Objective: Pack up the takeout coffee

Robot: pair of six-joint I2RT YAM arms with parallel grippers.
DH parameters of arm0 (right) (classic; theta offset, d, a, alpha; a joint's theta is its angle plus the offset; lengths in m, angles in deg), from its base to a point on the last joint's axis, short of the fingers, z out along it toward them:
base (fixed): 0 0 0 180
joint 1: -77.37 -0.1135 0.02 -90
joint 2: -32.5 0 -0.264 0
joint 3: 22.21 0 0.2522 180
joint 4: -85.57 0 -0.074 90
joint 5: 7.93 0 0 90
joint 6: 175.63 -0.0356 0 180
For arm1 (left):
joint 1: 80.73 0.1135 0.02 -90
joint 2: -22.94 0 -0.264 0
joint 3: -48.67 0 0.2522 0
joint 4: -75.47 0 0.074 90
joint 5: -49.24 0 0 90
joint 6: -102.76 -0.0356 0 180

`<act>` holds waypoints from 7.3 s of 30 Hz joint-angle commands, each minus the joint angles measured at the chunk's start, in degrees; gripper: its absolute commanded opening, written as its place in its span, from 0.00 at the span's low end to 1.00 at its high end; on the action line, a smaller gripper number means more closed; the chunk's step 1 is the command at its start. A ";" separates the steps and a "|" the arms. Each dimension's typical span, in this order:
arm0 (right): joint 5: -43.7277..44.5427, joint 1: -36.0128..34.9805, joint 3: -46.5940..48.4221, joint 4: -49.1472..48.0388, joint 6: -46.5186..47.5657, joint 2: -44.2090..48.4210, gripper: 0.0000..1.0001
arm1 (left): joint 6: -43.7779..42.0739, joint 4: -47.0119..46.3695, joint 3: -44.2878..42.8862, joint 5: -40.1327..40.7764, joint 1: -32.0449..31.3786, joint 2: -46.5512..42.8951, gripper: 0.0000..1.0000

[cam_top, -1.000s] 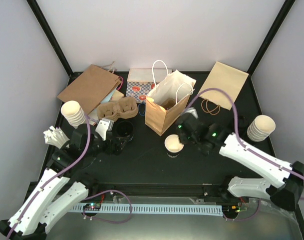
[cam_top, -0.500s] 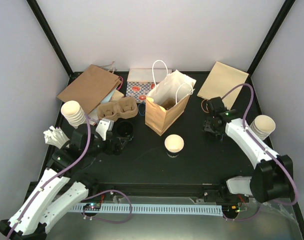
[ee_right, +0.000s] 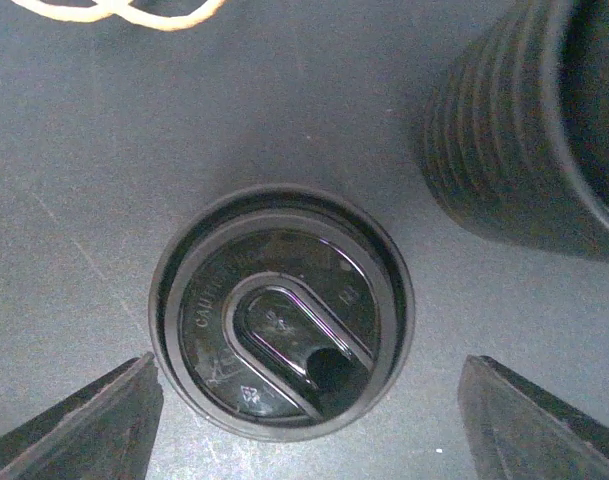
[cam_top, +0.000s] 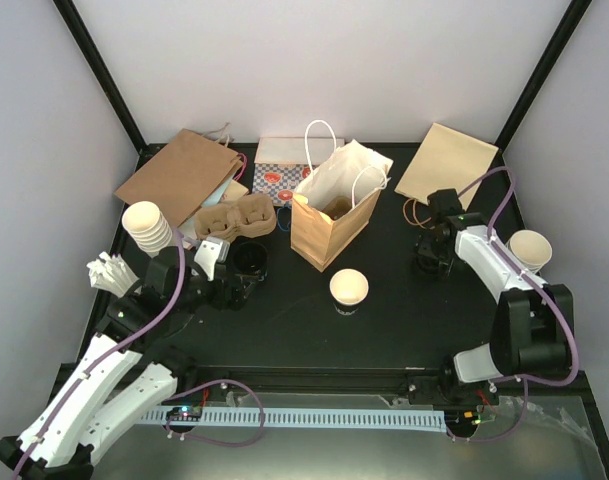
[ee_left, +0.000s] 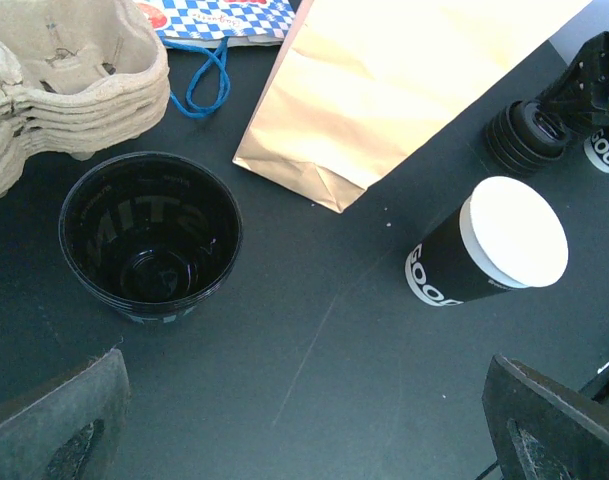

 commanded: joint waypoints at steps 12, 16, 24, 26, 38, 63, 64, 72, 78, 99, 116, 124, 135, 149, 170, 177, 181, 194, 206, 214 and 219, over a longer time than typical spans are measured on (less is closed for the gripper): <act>-2.18 0.95 0.21 -4.84 0.23 -5.79 0.89 | -0.78 -1.55 -0.15 -0.52 0.37 0.67 0.99; -1.91 0.95 0.01 -5.03 0.28 -6.39 0.88 | -0.85 -1.57 -0.15 -0.55 0.38 0.68 0.99; -2.68 1.09 -0.10 -5.46 0.47 -6.49 0.81 | -0.77 -1.56 -0.11 -0.48 0.37 0.68 0.99; -2.77 1.09 -0.15 -5.38 0.52 -6.00 0.78 | -0.82 -1.52 -0.11 -0.50 0.32 0.72 0.99; -2.67 1.18 -0.51 -5.38 0.79 -6.82 0.80 | -0.82 -1.51 -0.15 -0.47 0.32 0.87 0.99; -2.31 1.18 2.67 0.62 1.63 0.19 0.75 | -0.88 -1.37 -0.15 -0.86 0.27 1.82 0.99; -2.28 1.21 2.35 0.39 1.63 0.02 0.75 | -0.92 -1.35 -0.15 -0.85 0.22 1.90 0.99; -0.27 1.21 1.30 0.90 1.63 1.79 0.74 | -0.86 -1.48 -0.06 -0.86 0.21 1.94 0.99; -0.86 1.15 1.57 0.26 1.45 2.70 0.75 | -0.89 -1.37 -0.16 -0.90 0.11 2.00 0.99; -2.37 2.59 5.92 8.65 1.08 2.60 0.70 | -0.53 -1.11 -0.17 -0.15 -0.54 2.10 0.99; -2.26 1.78 -3.87 -2.58 0.82 5.74 0.73 | -0.42 -1.13 -0.40 0.10 -1.36 2.97 0.99; -2.72 1.87 1.29 5.02 0.93 4.95 0.64 | -0.39 -1.39 -0.12 0.33 -1.65 3.13 0.99; -3.41 1.89 1.91 5.84 2.38 4.91 0.68 | -0.42 -0.85 -0.49 0.29 -1.65 3.41 0.99; -11.40 -3.56 3.24 10.05 4.07 14.92 0.66 | -0.35 -1.00 -0.37 -0.04 -1.66 3.56 0.99; -22.62 -20.62 -4.23 2.29 5.63 33.73 0.65 | 8.31 -7.55 1.53 -10.22 -1.78 6.60 0.99; -19.03 -20.62 -4.83 2.84 5.59 35.05 0.65 | 9.45 -8.39 2.36 -7.97 -1.78 2.61 0.99; -21.72 -20.62 -5.67 2.40 5.42 34.01 0.64 | 9.86 -7.91 3.03 -7.29 -1.79 1.12 0.99; -26.50 -20.81 -7.44 0.94 7.17 31.40 0.63 | 13.89 -11.96 5.47 -10.72 -1.83 1.67 0.99; -20.09 -29.26 -8.53 -2.64 5.36 30.11 0.61 | 17.28 -20.98 7.98 -17.63 -2.35 7.55 0.95; -12.77 -36.24 -8.17 -4.65 4.58 26.69 0.61 | 19.89 -26.46 10.57 -18.02 -3.93 9.20 0.90; -10.14 -38.62 -7.70 -5.87 4.49 25.04 0.61 | 20.59 -27.86 11.01 -17.81 -5.12 10.18 0.91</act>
